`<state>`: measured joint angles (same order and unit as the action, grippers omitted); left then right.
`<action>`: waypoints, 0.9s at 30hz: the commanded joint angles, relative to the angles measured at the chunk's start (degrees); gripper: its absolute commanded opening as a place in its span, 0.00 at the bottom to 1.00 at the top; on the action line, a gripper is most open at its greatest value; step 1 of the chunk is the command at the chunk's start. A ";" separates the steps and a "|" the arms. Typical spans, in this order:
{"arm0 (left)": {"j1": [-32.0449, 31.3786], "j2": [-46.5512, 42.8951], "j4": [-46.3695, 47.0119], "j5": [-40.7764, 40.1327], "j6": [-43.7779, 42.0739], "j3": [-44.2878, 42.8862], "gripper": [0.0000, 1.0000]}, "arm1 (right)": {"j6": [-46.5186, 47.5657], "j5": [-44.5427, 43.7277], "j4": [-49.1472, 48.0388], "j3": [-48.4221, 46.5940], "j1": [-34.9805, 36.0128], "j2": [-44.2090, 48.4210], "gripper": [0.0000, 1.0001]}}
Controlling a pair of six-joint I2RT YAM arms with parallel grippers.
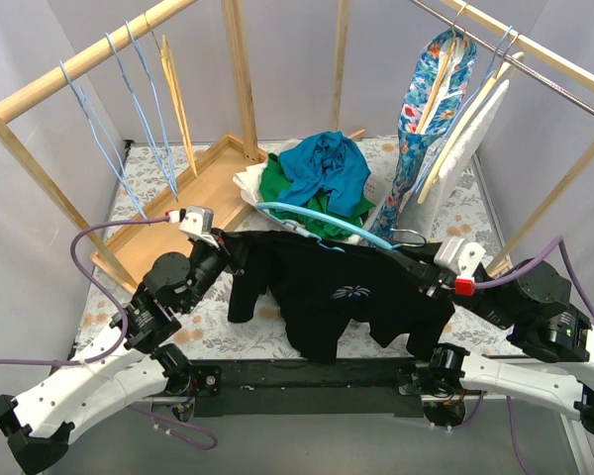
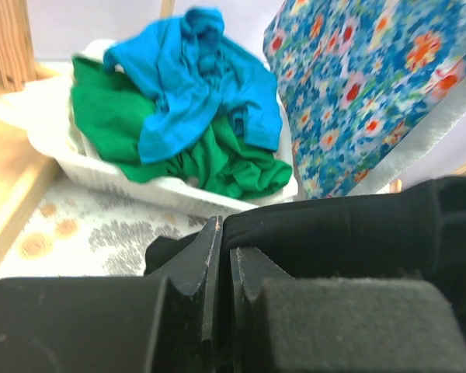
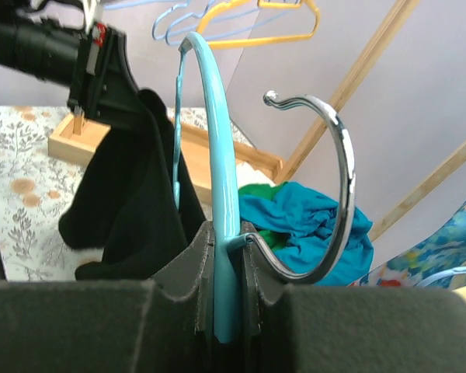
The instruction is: Remove the t-shirt from the hanger
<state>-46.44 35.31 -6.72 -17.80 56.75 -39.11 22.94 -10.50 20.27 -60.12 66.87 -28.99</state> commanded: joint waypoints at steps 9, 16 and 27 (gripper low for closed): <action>4.16 3.80 -7.26 -14.11 1.17 0.44 0.00 | 2.20 -4.53 -12.89 -6.77 -0.69 -0.88 0.01; 4.25 0.48 -11.81 -13.32 -5.33 -3.94 0.15 | 0.53 -2.77 -13.86 -4.66 -0.69 -8.88 0.01; 4.16 -7.89 -23.16 -1.90 -7.09 -6.67 0.63 | -1.41 2.58 -16.05 -1.32 -1.48 -22.68 0.01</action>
<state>-42.48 28.82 -25.39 -23.77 52.23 -43.40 22.55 -11.07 11.75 -60.86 66.24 -49.80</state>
